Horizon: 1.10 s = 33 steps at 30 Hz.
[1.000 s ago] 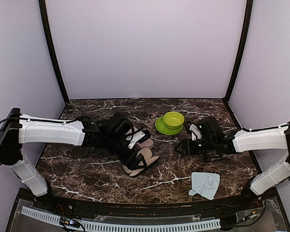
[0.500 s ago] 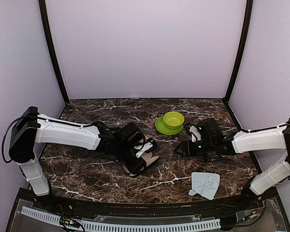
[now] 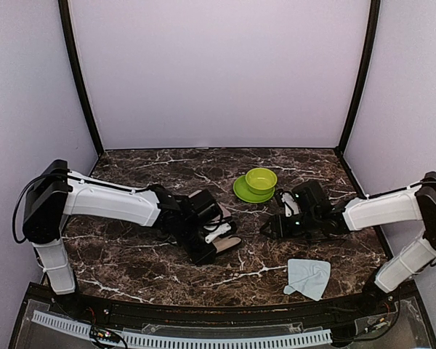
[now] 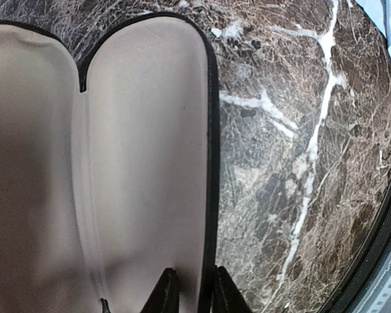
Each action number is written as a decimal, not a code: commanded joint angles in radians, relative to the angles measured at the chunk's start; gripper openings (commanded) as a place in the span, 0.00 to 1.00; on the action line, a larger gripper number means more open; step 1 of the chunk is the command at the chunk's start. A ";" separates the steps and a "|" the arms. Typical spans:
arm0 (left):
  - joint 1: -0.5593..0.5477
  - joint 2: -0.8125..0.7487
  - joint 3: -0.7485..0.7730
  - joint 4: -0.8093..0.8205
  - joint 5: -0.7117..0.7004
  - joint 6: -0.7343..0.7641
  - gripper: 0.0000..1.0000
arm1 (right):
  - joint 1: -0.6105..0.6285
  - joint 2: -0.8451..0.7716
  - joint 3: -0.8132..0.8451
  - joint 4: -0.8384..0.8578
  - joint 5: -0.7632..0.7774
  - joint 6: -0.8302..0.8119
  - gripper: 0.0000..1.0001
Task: Organize the sunglasses
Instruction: Place the opened sunglasses case at the center of the board, then move the opened sunglasses case to the center of the board.
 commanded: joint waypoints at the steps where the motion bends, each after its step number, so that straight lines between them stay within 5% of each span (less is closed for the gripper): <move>1: -0.003 0.010 0.030 -0.043 -0.082 0.037 0.19 | -0.001 0.011 0.003 0.040 -0.014 0.003 0.58; 12: -0.003 0.025 0.016 0.026 -0.260 0.155 0.17 | -0.001 0.026 -0.014 0.069 -0.019 0.010 0.58; 22: -0.003 0.059 0.007 0.079 -0.313 0.340 0.20 | -0.001 0.037 -0.017 0.076 -0.024 0.007 0.58; 33: -0.011 0.097 -0.005 0.094 -0.301 0.339 0.23 | 0.000 0.039 -0.021 0.083 -0.025 0.008 0.58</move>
